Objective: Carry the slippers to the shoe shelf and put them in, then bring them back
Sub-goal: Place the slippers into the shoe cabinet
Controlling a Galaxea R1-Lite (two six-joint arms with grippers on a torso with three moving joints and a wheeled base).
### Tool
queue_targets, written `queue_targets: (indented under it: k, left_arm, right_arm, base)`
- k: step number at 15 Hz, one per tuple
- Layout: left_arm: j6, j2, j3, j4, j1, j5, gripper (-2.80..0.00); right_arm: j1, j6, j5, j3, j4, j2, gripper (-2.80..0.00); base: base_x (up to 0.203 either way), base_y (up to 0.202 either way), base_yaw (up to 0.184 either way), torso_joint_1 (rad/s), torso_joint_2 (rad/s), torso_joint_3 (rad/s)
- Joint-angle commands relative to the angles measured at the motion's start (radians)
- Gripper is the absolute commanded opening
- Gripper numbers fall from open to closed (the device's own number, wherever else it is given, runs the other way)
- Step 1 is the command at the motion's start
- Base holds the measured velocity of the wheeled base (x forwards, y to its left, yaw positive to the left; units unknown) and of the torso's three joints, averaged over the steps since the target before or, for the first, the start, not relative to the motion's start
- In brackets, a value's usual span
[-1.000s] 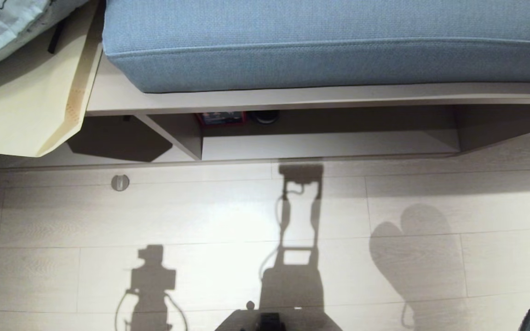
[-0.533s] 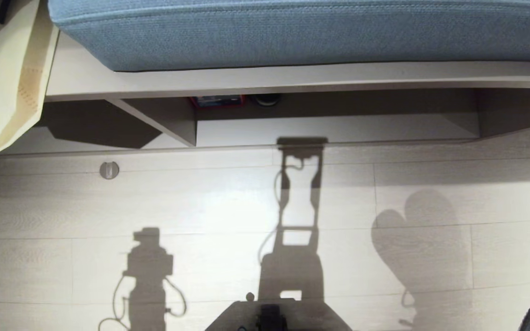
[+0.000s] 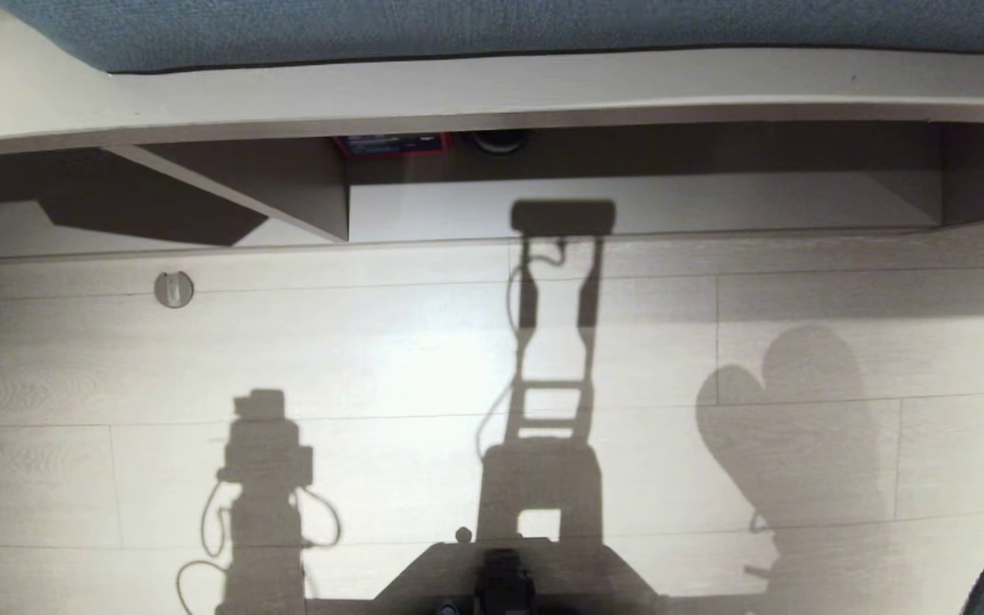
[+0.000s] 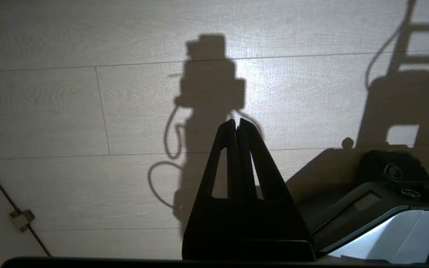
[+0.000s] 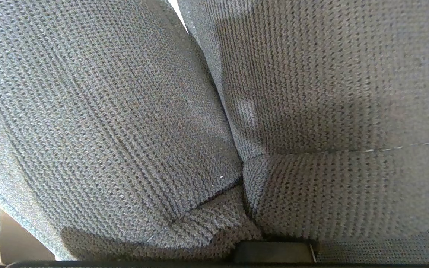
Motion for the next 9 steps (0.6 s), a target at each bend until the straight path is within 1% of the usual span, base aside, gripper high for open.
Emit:
queue_targets:
  k: [1, 9]
  left_arm:
    - [-0.001, 0.001, 0.000, 0.000, 0.000, 0.000, -2.80]
    - [-0.001, 0.001, 0.000, 0.000, 0.000, 0.000, -2.80]
  right_arm:
    - [0.000, 0.000, 0.000, 0.000, 0.001, 0.000, -2.80]
    - [0.000, 0.000, 0.000, 0.000, 0.001, 0.000, -2.80]
  base:
    - [0.000, 0.000, 0.000, 0.004, 0.00, -0.199]
    - [0.000, 0.000, 0.000, 0.002, 0.00, -0.196]
